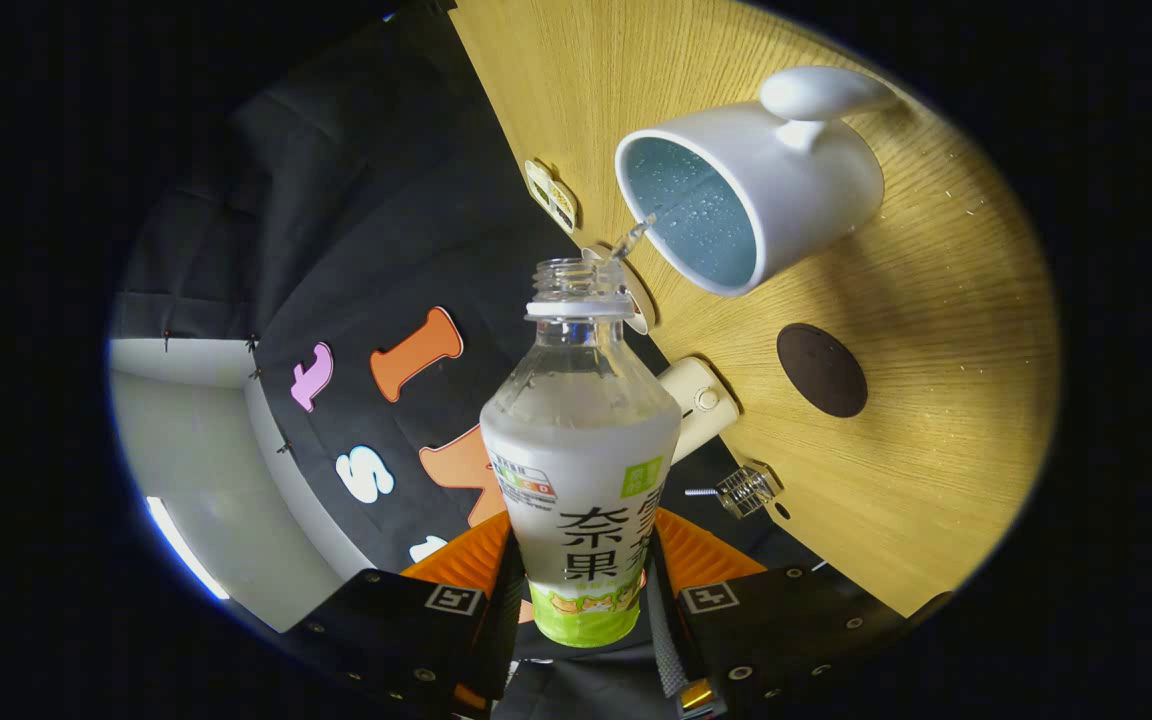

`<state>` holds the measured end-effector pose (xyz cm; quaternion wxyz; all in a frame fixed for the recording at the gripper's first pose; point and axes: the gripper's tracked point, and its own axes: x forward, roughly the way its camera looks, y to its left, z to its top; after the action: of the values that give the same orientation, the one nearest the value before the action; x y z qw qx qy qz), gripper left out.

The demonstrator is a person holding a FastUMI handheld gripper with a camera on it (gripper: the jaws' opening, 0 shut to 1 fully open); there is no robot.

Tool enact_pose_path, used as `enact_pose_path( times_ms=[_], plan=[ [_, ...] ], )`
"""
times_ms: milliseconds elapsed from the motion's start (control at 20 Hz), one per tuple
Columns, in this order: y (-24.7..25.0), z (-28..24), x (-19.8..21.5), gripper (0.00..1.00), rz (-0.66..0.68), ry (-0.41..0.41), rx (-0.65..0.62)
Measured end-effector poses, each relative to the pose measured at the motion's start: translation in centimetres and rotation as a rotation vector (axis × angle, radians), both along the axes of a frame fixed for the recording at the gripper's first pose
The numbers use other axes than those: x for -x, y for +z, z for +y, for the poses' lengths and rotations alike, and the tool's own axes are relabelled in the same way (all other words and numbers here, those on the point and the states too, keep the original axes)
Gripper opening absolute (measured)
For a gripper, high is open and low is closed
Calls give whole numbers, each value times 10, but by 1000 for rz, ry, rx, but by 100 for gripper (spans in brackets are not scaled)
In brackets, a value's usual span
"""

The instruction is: Take the bottle from table, then pour the juice into the cup, finally place the bottle on the coaster

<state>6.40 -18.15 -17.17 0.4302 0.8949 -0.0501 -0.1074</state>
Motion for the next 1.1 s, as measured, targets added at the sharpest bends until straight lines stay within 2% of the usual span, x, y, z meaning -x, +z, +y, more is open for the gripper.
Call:
enact_pose_path(
  times_ms=[600, 1100],
  plan=[
    [13, -2, -3, 59, -52, -39, -85],
    [16, -2, -3, 59, -62, -40, -133]
  ],
)
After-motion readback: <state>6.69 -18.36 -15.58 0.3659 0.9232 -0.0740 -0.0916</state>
